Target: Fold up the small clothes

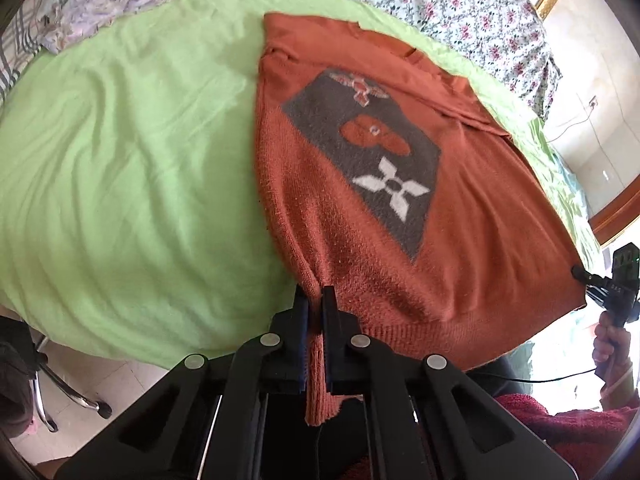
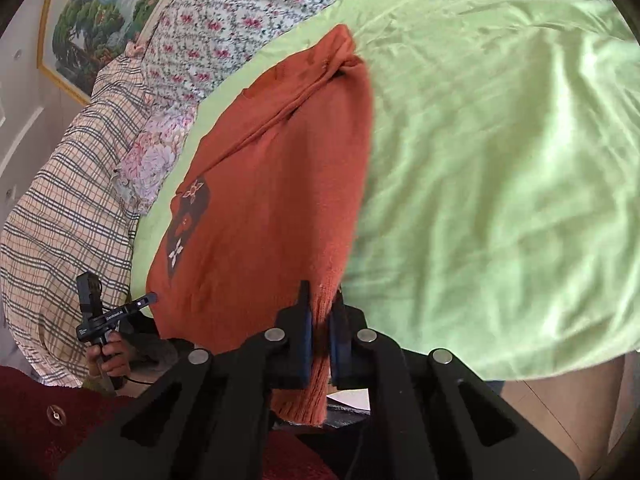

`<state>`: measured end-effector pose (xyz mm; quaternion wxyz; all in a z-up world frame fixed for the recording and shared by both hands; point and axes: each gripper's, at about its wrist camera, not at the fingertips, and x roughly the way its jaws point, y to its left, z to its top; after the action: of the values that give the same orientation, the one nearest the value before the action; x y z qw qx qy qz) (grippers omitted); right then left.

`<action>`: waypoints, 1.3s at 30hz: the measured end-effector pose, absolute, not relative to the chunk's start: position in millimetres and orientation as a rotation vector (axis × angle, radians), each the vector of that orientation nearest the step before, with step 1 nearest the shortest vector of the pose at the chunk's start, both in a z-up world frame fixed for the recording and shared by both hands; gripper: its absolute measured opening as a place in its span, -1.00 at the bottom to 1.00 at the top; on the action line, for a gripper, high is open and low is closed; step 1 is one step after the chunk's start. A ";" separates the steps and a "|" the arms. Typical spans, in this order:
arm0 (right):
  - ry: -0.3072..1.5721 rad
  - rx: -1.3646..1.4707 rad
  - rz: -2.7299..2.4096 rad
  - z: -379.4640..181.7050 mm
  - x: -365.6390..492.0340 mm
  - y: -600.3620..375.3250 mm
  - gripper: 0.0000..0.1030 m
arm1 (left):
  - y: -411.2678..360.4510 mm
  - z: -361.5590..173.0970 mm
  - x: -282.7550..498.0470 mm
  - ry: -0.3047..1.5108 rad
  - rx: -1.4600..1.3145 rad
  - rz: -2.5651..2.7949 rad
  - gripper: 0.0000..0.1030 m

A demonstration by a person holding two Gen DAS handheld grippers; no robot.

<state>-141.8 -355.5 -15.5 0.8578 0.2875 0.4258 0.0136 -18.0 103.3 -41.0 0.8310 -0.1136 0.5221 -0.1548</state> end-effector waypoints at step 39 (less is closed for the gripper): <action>0.576 0.576 0.130 83.9 13.3 -386.1 -0.87 | 106.8 73.9 122.6 0.686 -0.374 -0.334 -0.94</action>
<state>13.3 -386.1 83.9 0.9162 0.2797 0.2800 0.0630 122.6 106.8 73.9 0.9110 -0.1816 0.3329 -0.1620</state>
